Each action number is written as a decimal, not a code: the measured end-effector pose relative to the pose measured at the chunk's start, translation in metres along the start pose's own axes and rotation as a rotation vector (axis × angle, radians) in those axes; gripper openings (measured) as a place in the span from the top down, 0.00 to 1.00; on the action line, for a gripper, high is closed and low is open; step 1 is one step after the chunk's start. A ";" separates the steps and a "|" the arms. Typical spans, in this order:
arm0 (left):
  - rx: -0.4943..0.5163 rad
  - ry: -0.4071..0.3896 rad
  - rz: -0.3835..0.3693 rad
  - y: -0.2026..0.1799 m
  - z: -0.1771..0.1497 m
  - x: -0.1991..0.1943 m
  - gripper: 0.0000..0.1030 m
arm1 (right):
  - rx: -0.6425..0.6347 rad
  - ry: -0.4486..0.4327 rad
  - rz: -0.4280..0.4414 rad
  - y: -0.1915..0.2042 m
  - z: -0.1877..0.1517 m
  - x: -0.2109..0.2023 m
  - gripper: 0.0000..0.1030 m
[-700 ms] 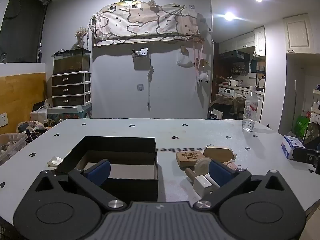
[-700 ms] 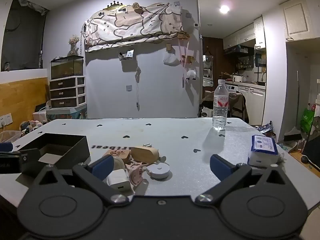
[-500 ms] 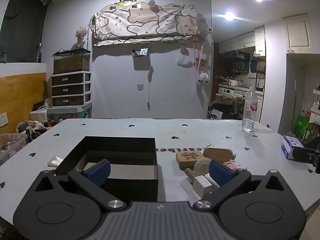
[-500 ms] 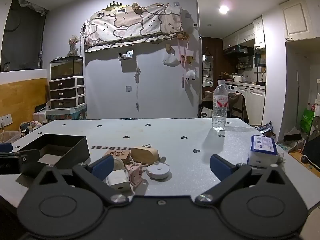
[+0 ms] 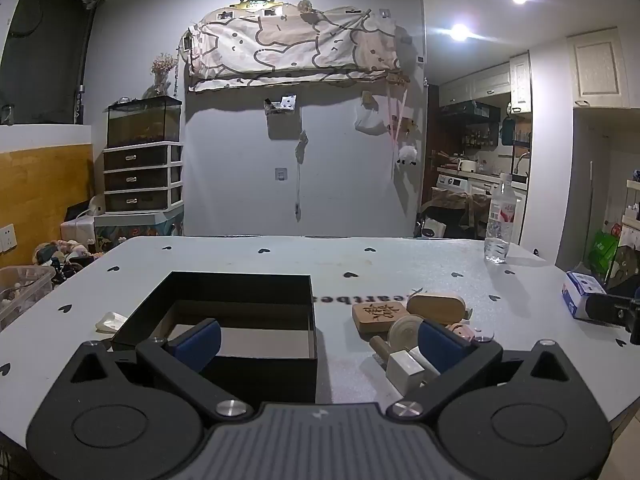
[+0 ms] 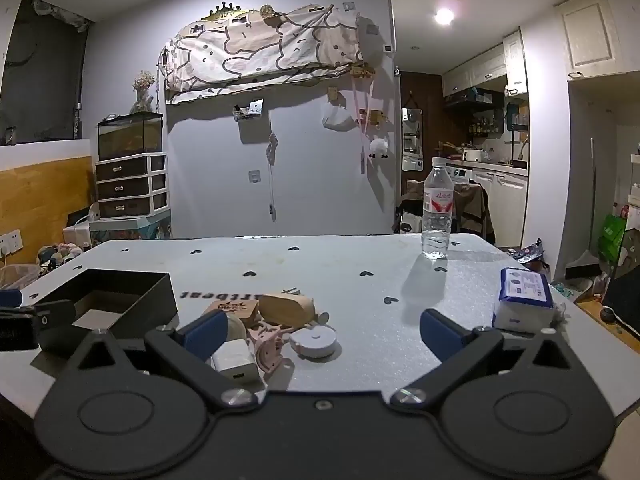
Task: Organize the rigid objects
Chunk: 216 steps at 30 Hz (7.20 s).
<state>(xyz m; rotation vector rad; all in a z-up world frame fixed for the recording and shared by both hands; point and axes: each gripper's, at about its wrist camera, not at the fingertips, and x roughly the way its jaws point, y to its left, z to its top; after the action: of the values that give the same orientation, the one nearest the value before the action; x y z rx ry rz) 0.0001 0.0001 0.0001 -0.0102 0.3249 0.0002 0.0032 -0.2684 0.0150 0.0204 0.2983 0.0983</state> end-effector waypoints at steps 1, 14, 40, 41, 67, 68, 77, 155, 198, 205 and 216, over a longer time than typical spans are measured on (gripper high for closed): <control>0.000 0.000 0.000 0.000 0.000 0.000 0.00 | 0.000 -0.001 -0.001 -0.001 0.000 0.001 0.00; -0.001 0.000 0.000 0.000 0.000 0.000 0.00 | 0.004 0.001 -0.004 -0.002 0.001 -0.001 0.00; -0.003 0.001 -0.002 0.000 0.000 0.000 0.00 | 0.004 0.002 -0.005 -0.002 0.000 0.000 0.00; -0.004 0.001 -0.001 0.000 0.000 0.000 0.00 | 0.004 0.003 -0.005 -0.002 0.000 0.000 0.00; -0.005 0.002 -0.003 0.000 0.000 0.000 0.00 | 0.002 0.005 -0.005 -0.002 0.000 0.001 0.00; -0.006 0.002 -0.005 0.000 0.000 0.000 0.00 | 0.002 0.006 -0.006 -0.002 0.000 0.001 0.00; -0.033 -0.005 -0.041 0.004 -0.001 0.004 0.00 | 0.003 0.007 -0.010 -0.002 -0.002 0.002 0.00; -0.113 0.217 0.169 0.172 0.007 0.119 0.95 | -0.096 0.231 0.584 0.141 0.052 0.162 0.79; -0.115 0.250 0.103 0.184 0.008 0.137 0.97 | -0.731 0.354 0.769 0.286 0.068 0.248 0.44; -0.136 0.249 0.111 0.186 0.008 0.136 0.96 | -0.549 0.266 0.740 0.238 0.087 0.215 0.15; -0.163 0.238 0.132 0.183 0.006 0.134 0.96 | -0.309 0.138 0.565 0.149 0.072 0.160 0.03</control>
<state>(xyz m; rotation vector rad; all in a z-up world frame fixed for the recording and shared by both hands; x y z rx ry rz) 0.1286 0.1826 -0.0386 -0.1508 0.5626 0.1577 0.1625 -0.1048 0.0418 -0.2105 0.4066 0.7078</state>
